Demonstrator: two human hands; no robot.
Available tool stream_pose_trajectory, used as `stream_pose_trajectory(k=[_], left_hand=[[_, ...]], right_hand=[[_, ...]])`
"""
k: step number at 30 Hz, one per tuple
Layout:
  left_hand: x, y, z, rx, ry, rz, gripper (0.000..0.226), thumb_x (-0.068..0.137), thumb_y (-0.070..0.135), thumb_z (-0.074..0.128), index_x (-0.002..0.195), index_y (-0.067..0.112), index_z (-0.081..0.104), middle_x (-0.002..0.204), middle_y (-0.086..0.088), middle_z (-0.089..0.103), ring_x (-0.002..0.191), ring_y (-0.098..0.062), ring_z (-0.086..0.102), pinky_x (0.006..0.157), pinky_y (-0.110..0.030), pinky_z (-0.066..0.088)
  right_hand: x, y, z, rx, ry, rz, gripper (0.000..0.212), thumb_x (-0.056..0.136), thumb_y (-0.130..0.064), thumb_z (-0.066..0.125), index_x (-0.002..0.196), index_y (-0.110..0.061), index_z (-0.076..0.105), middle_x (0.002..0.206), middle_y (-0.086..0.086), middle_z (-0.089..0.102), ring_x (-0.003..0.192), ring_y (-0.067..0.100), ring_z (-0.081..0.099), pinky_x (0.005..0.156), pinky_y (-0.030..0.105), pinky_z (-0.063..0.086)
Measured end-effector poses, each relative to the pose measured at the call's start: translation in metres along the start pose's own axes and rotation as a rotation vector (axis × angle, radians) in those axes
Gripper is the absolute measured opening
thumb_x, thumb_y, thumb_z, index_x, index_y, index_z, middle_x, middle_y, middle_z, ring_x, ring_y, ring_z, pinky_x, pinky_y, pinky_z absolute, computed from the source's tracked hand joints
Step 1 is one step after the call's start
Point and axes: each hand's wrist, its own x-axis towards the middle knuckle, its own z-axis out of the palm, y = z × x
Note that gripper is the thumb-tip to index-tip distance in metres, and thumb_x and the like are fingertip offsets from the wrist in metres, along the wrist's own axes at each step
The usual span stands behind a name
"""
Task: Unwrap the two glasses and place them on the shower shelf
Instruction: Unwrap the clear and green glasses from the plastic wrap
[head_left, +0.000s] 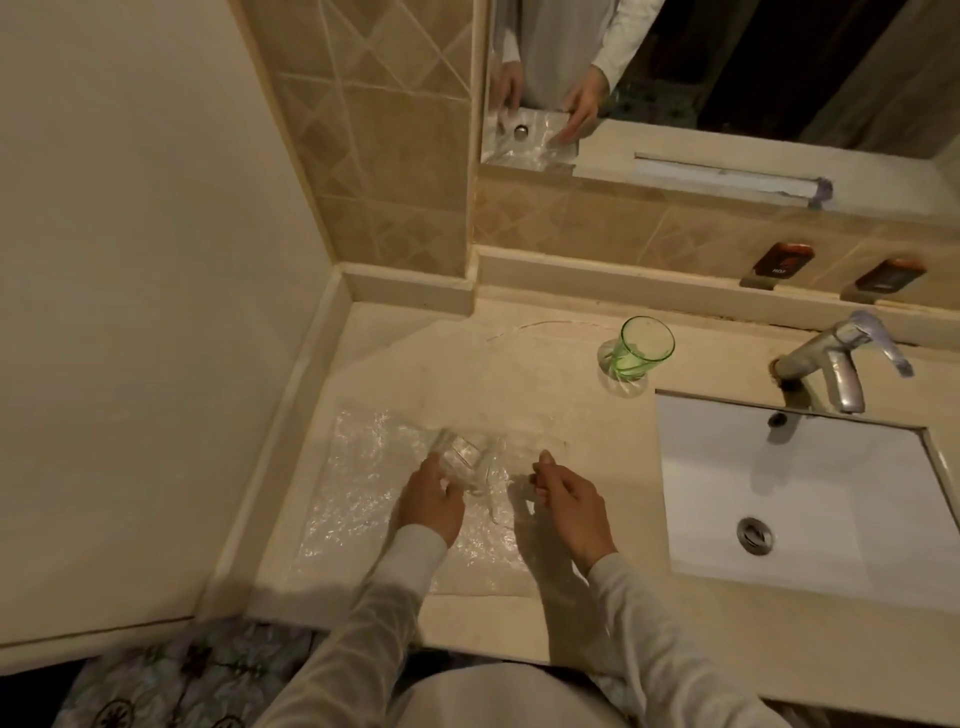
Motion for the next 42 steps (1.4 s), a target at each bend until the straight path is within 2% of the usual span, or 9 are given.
stream_pose_trajectory(k=[6, 10, 14, 18, 23, 26, 32, 37, 42], left_hand=[[0.015, 0.002, 0.003, -0.028, 0.162, -0.017, 0.044, 0.098, 0.013, 0.05, 0.142, 0.013, 0.046, 0.148, -0.01, 0.041, 0.135, -0.029, 0.042, 0.112, -0.036, 0.034], [0.026, 0.005, 0.005, -0.027, 0.075, 0.013, 0.046, 0.097, 0.013, 0.047, 0.141, 0.024, 0.047, 0.147, -0.007, 0.045, 0.132, -0.029, 0.046, 0.111, -0.043, 0.038], [0.029, -0.002, 0.014, -0.028, -0.03, -0.173, 0.041, 0.096, 0.028, 0.038, 0.135, 0.039, 0.043, 0.136, -0.005, 0.056, 0.113, -0.031, 0.056, 0.095, -0.038, 0.045], [0.031, -0.006, 0.026, -0.029, -0.088, -0.221, 0.029, 0.097, 0.041, 0.032, 0.104, 0.038, 0.06, 0.13, -0.009, 0.06, 0.105, -0.028, 0.054, 0.099, -0.044, 0.043], [0.037, -0.002, 0.032, -0.023, 0.045, -0.13, 0.039, 0.097, 0.035, 0.042, 0.131, 0.024, 0.058, 0.138, -0.009, 0.052, 0.123, -0.031, 0.051, 0.106, -0.048, 0.041], [0.026, -0.007, 0.034, -0.168, 0.123, -0.042, 0.034, 0.095, 0.044, 0.043, 0.124, 0.037, 0.058, 0.133, 0.0, 0.058, 0.118, -0.024, 0.057, 0.103, -0.044, 0.046], [0.015, -0.009, 0.05, -0.154, -0.03, -0.106, 0.016, 0.092, 0.063, 0.033, 0.099, 0.06, 0.047, 0.116, 0.006, 0.061, 0.094, -0.018, 0.059, 0.085, -0.033, 0.045], [0.021, -0.003, 0.05, -0.036, 0.067, 0.04, 0.041, 0.1, 0.05, 0.036, 0.137, 0.034, 0.045, 0.147, -0.001, 0.045, 0.13, -0.024, 0.046, 0.109, -0.049, 0.038], [0.027, 0.005, 0.047, -0.073, 0.016, 0.173, 0.026, 0.097, 0.042, 0.042, 0.121, 0.046, 0.049, 0.14, 0.005, 0.046, 0.123, -0.021, 0.05, 0.1, -0.036, 0.041]], right_hand=[[0.001, -0.007, -0.004, 0.019, -0.012, -0.008, 0.04, 0.077, -0.084, 0.047, 0.078, -0.055, 0.074, 0.084, -0.029, 0.074, 0.078, -0.011, 0.067, 0.075, 0.021, 0.048], [0.005, -0.005, -0.009, 0.039, -0.038, 0.005, 0.043, 0.077, -0.082, 0.049, 0.076, -0.049, 0.076, 0.085, -0.026, 0.076, 0.082, -0.006, 0.069, 0.078, 0.023, 0.05], [0.009, -0.001, -0.011, 0.039, -0.049, 0.016, 0.04, 0.081, -0.078, 0.05, 0.075, -0.049, 0.076, 0.085, -0.021, 0.077, 0.093, 0.004, 0.071, 0.087, 0.028, 0.053], [0.011, 0.003, -0.014, 0.024, -0.069, 0.016, 0.037, 0.087, -0.075, 0.048, 0.075, -0.053, 0.075, 0.084, -0.027, 0.076, 0.086, -0.006, 0.069, 0.088, 0.027, 0.052], [0.012, 0.009, -0.022, 0.021, -0.064, 0.042, 0.04, 0.091, -0.074, 0.045, 0.082, -0.045, 0.071, 0.095, -0.019, 0.075, 0.094, 0.001, 0.068, 0.095, 0.032, 0.052], [0.012, 0.01, -0.029, 0.043, -0.037, 0.059, 0.046, 0.087, -0.078, 0.044, 0.078, -0.044, 0.074, 0.089, -0.017, 0.077, 0.087, 0.0, 0.07, 0.09, 0.03, 0.053], [0.013, 0.015, -0.036, 0.057, -0.031, 0.082, 0.041, 0.098, -0.066, 0.046, 0.083, -0.039, 0.072, 0.098, -0.008, 0.077, 0.097, 0.013, 0.07, 0.098, 0.037, 0.053], [0.01, 0.017, -0.039, 0.053, -0.046, 0.089, 0.039, 0.098, -0.066, 0.045, 0.085, -0.04, 0.071, 0.098, -0.011, 0.075, 0.098, 0.011, 0.069, 0.091, 0.03, 0.05], [0.006, 0.019, -0.042, 0.092, -0.045, 0.127, 0.043, 0.1, -0.061, 0.047, 0.08, -0.033, 0.073, 0.096, -0.007, 0.077, 0.097, 0.014, 0.07, 0.095, 0.034, 0.052]])
